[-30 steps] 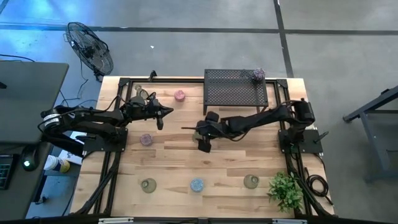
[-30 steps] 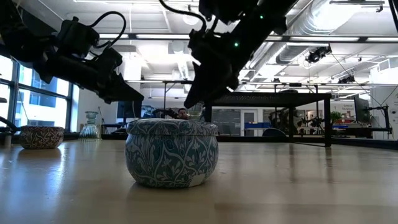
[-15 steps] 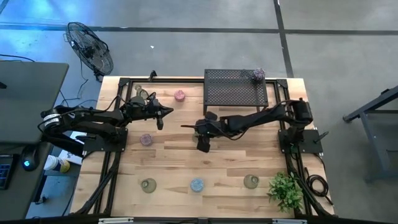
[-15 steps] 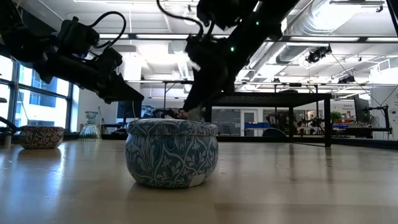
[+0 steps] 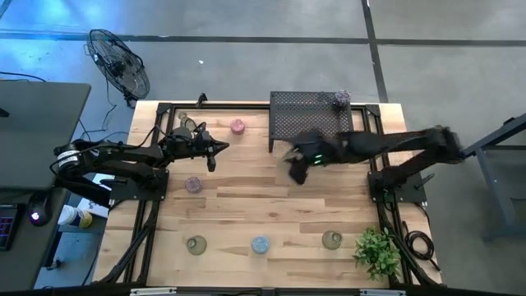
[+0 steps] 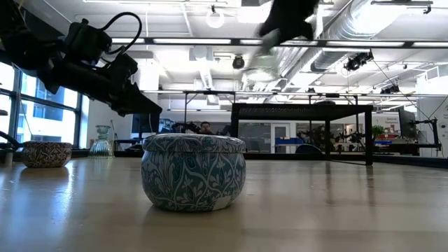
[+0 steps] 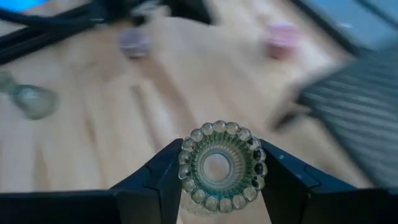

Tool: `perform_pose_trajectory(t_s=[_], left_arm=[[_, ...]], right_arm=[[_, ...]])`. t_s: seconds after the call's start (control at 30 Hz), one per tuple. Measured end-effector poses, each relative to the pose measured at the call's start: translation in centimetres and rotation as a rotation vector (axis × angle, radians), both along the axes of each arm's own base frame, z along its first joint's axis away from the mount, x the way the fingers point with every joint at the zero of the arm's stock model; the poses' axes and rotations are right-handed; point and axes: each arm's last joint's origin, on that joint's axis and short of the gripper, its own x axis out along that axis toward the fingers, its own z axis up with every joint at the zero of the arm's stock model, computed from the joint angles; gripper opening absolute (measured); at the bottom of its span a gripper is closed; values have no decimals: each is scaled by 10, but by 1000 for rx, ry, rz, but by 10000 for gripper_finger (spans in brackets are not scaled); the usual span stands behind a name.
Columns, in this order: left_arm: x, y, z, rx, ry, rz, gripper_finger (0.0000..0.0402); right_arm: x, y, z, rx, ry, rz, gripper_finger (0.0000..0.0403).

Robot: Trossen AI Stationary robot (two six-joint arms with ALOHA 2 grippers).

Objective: Pick & Place candle stick holders
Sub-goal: Put the green glass candle holder on the shelf

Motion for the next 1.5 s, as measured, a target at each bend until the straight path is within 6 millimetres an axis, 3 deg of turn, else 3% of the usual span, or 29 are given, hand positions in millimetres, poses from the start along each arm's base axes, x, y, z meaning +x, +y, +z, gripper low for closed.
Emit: perform_pose_trajectory(t_s=[0.2,0.37,0.53,0.67,0.97,1.5], left_arm=[[0,0,0,0,0,0,2],[0,0,0,0,-1,0,2],[0,0,1,1,-6,1,2],[0,0,1,0,-7,1,2],[0,0,1,-5,-8,2,2],[0,0,0,-22,-13,7,2]], right_arm=[[-87,-25,25,-63,166,-337,162],[-123,-53,26,-92,218,-496,164],[-138,-86,6,-59,260,-530,164],[-147,-109,5,-60,186,-527,165],[-155,-144,-10,-31,208,-510,164],[-154,-151,-12,-47,212,-499,165]])
